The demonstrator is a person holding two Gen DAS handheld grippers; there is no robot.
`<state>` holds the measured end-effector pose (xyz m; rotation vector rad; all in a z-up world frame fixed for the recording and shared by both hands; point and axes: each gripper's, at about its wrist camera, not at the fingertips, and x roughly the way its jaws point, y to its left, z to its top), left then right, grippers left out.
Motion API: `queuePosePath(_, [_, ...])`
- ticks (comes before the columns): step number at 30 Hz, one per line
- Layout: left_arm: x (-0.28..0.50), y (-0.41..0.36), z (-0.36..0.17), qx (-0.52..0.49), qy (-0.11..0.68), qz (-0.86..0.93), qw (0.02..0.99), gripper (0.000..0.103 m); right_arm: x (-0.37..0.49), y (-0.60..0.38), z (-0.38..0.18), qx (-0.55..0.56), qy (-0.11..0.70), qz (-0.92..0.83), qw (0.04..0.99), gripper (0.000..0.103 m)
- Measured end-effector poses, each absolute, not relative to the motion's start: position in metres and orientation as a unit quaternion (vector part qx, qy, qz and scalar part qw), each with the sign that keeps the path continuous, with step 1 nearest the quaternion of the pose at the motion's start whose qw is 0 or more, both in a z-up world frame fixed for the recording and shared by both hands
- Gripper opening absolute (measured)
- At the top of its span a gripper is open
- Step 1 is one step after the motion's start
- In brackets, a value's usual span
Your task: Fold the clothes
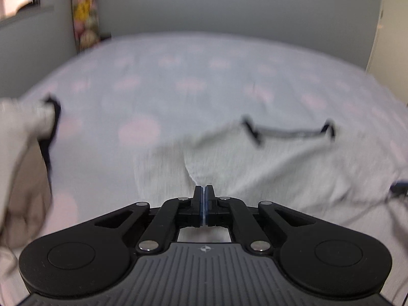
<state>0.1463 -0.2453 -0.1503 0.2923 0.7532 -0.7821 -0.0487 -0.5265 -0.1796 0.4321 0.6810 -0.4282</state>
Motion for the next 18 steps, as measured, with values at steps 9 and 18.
queuePosePath(9, [0.158,-0.228,-0.157,0.066,0.386,-0.381,0.838,0.043,-0.069,-0.521,-0.179,0.149,0.361,-0.234,0.890,0.050])
queuePosePath(18, [0.159,-0.237,-0.169,0.068,0.404,-0.384,0.828,0.030,-0.067,-0.517,-0.192,-0.007,0.408,-0.274,0.871,0.050])
